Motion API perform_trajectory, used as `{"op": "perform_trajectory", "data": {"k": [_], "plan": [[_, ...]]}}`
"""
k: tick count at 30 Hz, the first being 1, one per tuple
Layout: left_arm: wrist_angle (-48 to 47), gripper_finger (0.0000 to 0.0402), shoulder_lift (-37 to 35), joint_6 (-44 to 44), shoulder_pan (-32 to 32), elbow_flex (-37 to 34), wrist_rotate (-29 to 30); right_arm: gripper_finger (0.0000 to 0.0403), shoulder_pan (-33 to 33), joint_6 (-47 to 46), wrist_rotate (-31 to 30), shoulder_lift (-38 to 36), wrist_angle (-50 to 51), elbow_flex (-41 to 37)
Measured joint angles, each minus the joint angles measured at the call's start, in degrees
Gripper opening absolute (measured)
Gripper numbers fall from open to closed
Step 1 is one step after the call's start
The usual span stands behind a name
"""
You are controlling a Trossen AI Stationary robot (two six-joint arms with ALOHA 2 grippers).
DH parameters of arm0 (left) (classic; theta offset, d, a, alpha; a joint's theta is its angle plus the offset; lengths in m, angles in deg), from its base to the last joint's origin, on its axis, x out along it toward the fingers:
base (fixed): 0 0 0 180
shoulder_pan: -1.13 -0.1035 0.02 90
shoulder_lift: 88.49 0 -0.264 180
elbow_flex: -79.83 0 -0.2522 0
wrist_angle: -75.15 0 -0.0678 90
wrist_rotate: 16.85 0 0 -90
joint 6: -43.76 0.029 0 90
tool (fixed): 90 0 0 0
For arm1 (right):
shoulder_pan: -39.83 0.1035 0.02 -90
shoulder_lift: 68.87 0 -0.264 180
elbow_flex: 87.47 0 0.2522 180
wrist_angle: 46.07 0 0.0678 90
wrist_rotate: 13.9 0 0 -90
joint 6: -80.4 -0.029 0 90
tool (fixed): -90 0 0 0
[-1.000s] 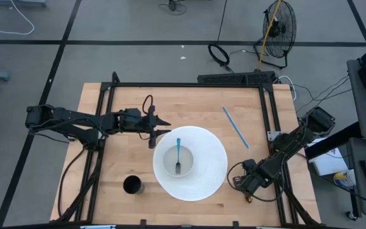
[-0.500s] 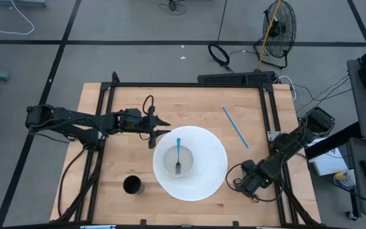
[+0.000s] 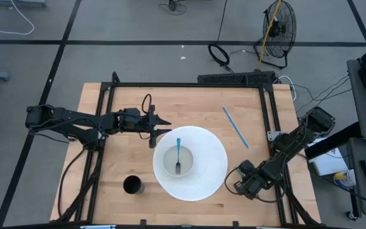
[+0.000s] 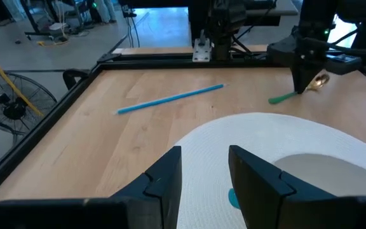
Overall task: Pick & Place Utensil
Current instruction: Put the green spoon into the white bowl to the left of the blue fork
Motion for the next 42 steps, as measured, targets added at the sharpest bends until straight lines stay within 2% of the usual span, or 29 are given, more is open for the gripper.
{"op": "perform_trajectory", "data": {"k": [12,22,26,32,38,42], "plan": [[3.3,0.0136,0.0,-1.3,0.0,0.0,0.0,0.0000,-0.2,5.5,-13.6,0.0,-0.8,-0.1],[4.1,0.0136,0.0,-2.2,0.0,0.0,0.0,0.0000,-0.2,7.3,-16.5,0.1,-0.5,-0.2],[4.1,0.0136,0.0,-2.3,0.0,0.0,0.0,0.0000,-0.2,5.9,-12.3,-0.7,-0.5,-0.2],[4.5,0.0136,0.0,-2.3,0.0,0.0,0.0,0.0019,-0.3,1.0,0.7,-2.2,-0.5,0.0],[4.8,0.0136,0.0,-2.3,0.0,0.0,0.0,0.0061,-1.4,1.2,5.3,-3.4,-0.3,-0.1],[4.8,0.0136,0.0,-2.5,0.1,0.0,-0.1,0.0086,-2.7,3.6,6.0,-3.8,-0.2,-0.1]]}}
